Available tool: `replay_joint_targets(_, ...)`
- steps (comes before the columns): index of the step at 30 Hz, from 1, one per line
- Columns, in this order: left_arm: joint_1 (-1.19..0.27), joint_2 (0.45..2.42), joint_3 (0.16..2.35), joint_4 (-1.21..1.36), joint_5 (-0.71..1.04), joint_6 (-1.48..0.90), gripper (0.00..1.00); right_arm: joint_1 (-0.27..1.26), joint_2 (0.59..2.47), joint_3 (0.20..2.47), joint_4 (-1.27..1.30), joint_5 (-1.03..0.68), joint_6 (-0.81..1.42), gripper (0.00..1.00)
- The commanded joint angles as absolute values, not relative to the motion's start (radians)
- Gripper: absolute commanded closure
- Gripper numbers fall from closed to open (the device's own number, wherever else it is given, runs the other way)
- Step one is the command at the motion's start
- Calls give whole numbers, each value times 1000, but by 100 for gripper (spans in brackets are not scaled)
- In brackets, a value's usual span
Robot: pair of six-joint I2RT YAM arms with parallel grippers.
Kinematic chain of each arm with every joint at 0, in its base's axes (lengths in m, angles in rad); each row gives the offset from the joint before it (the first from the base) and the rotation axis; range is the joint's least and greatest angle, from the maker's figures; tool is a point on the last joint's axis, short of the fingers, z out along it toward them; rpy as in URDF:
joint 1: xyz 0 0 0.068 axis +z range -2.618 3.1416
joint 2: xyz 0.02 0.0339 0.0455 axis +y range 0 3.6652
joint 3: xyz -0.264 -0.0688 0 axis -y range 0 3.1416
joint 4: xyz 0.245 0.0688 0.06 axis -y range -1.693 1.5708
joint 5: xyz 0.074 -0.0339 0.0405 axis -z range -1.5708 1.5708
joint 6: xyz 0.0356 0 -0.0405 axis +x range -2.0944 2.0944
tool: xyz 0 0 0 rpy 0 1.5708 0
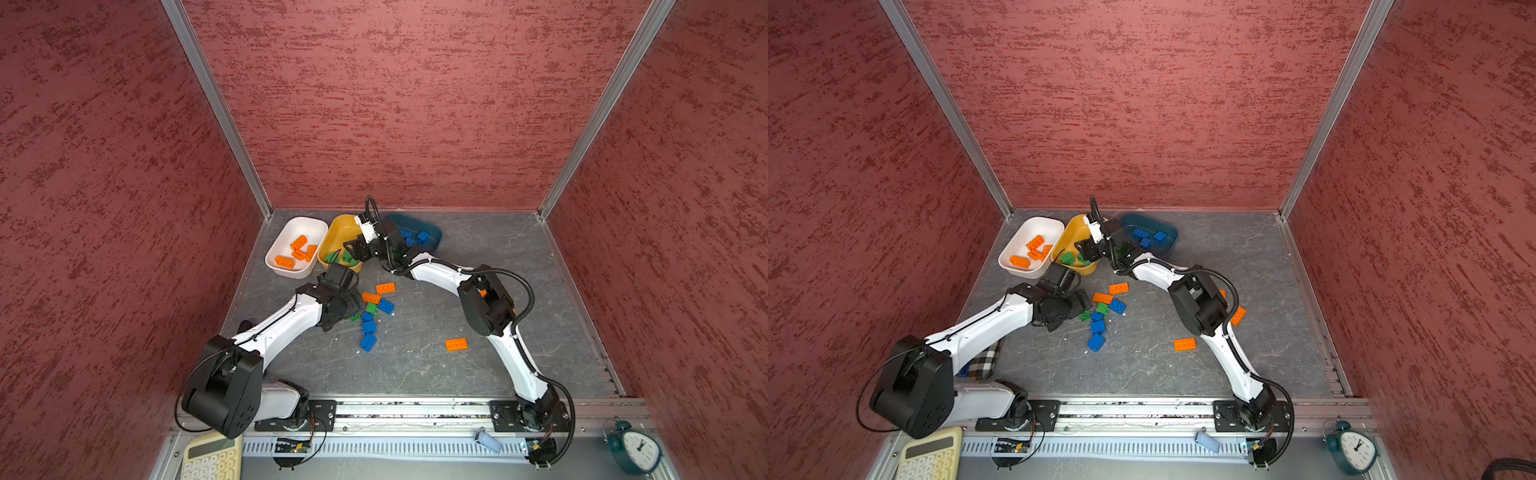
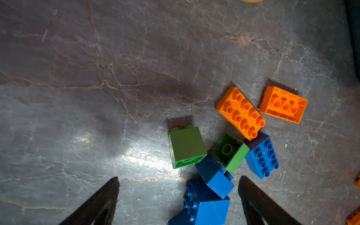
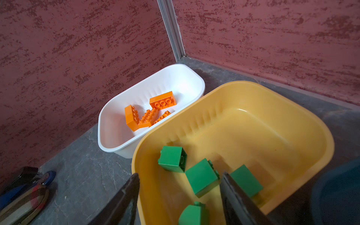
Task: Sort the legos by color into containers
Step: 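Carry the green brick into the yellow tub with right while left lowers to bricks, then grasp a green brick among the loose bricks with the left gripper while right withdraws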
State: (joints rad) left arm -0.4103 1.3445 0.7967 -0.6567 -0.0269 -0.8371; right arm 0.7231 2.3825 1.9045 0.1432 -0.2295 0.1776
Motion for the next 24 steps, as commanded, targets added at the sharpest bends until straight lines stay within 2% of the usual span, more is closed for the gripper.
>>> replay_joint_targets(1,-423,1373,795,-628,-25,-849,7,727,2318,1901,60,-188,131,31)
replay_joint_targets(8,-451,1431,808,-618,-73,-854,23,727,2087,1617,114,-102,188,19)
replay_joint_targets(11,-459,1462,820,-612,-86,-853,25,727,1975,1468,154,-57,207,15)
replay_joint_targets(12,-462,1472,825,-611,-90,-852,25,727,1946,1430,155,-42,209,9)
replay_joint_targets(15,-474,1504,840,-612,-111,-849,27,727,1845,1313,152,24,229,1)
replay_joint_targets(18,-487,1542,861,-604,-131,-840,29,725,1744,1175,183,86,259,1)
replay_joint_targets(24,-504,1608,887,-596,-150,-837,41,726,1587,995,167,202,310,1)
